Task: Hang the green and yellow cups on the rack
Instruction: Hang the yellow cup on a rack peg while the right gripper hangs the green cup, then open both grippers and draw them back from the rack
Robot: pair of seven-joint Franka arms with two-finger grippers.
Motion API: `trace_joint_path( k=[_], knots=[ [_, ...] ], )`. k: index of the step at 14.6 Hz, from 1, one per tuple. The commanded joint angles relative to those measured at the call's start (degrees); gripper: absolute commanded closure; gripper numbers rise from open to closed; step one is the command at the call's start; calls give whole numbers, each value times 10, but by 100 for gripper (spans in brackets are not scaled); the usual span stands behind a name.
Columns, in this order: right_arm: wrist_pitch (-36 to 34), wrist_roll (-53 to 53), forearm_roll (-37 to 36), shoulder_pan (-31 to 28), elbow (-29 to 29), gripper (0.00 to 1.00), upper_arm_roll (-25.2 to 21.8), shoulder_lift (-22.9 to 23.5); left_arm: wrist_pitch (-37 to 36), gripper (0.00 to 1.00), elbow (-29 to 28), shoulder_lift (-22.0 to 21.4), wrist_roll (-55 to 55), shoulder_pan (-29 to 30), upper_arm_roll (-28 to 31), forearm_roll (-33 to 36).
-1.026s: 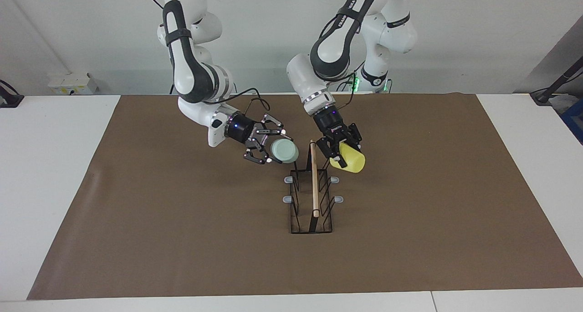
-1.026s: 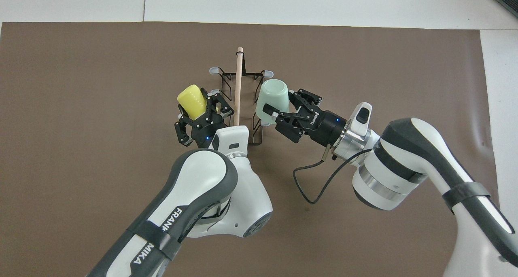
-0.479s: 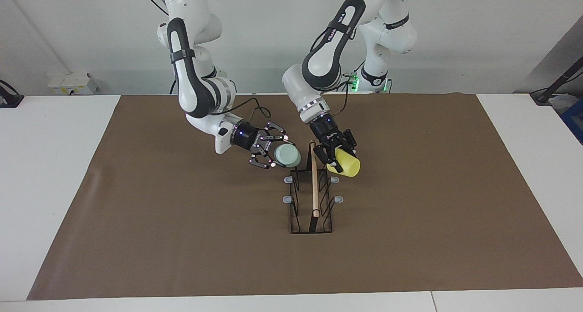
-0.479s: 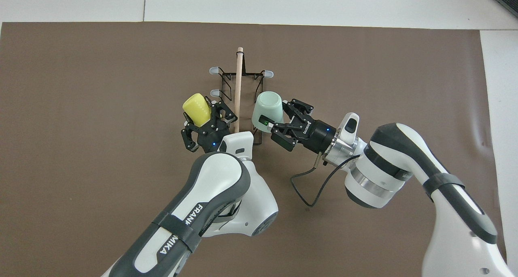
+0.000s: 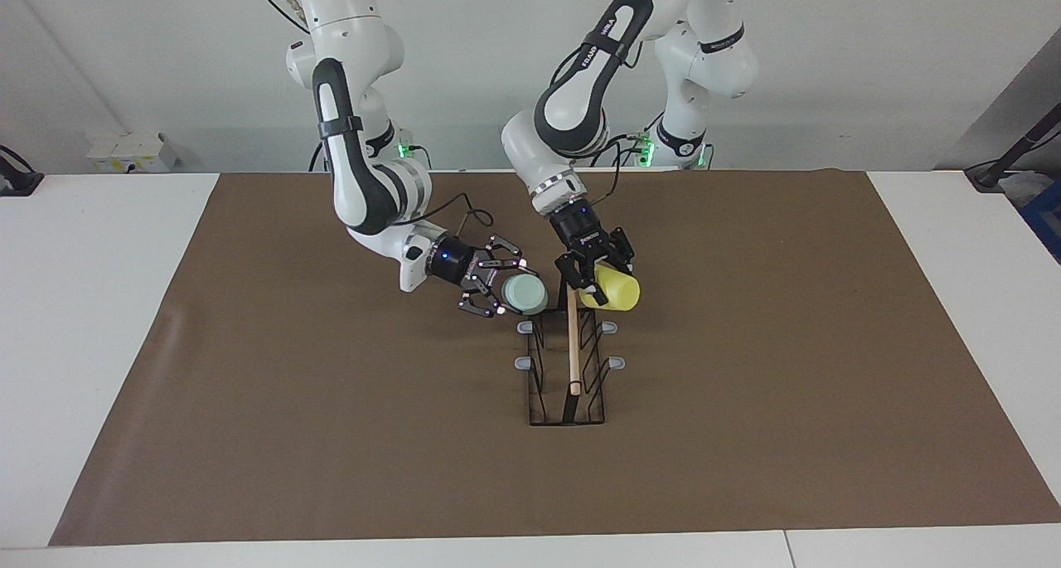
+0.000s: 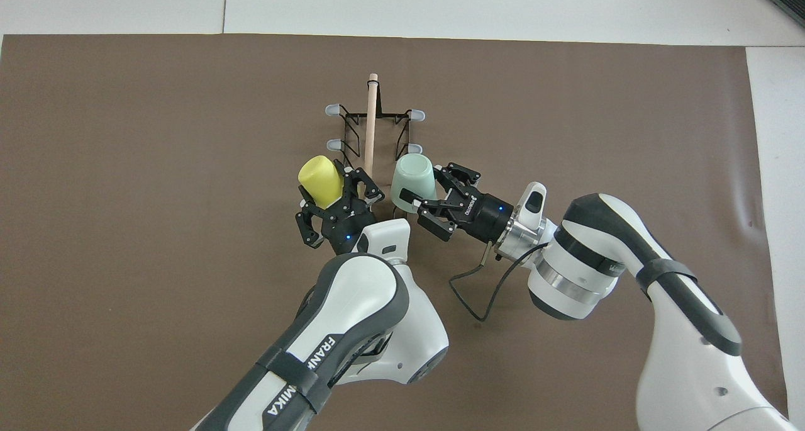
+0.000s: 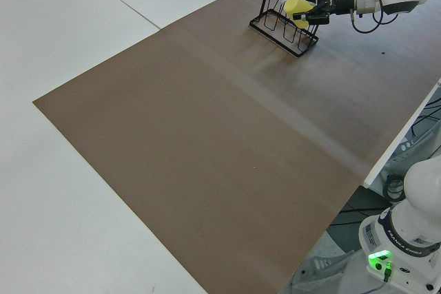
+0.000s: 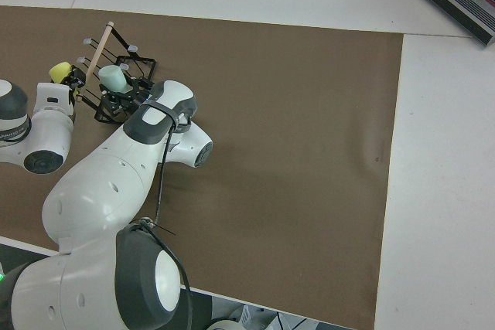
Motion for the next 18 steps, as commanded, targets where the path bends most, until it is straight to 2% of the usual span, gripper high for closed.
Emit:
trace_joint_path(
  k=[1,2,3,6,9,11,15,18],
  knots=[
    [-3,-19,19,0,-19,100,2,-4,-6,5,-10,-26,1,-7,5,-17],
    [-2,-20,19,5,-24,30,2,-5,-6,1,-10,-33,5,-5,5,-17],
    [-5,-23,19,4,-27,0,2,-7,-5,0,-10,-40,6,-3,5,-17],
    [-2,-43,17,1,-29,0,1,-9,10,0,-10,-63,33,5,5,-38],
    [27,-47,-3,-6,-29,0,-3,-35,70,0,-8,-89,164,44,5,-92],
    [94,-41,-81,-31,-28,0,-2,-73,110,0,-7,-103,260,80,5,-126],
    [102,-19,-195,-79,-26,0,-4,-100,201,0,-6,-110,400,162,5,-159],
    [103,-20,-361,-153,-9,0,-6,-100,263,0,-6,-109,494,217,5,-185]
  ],
)
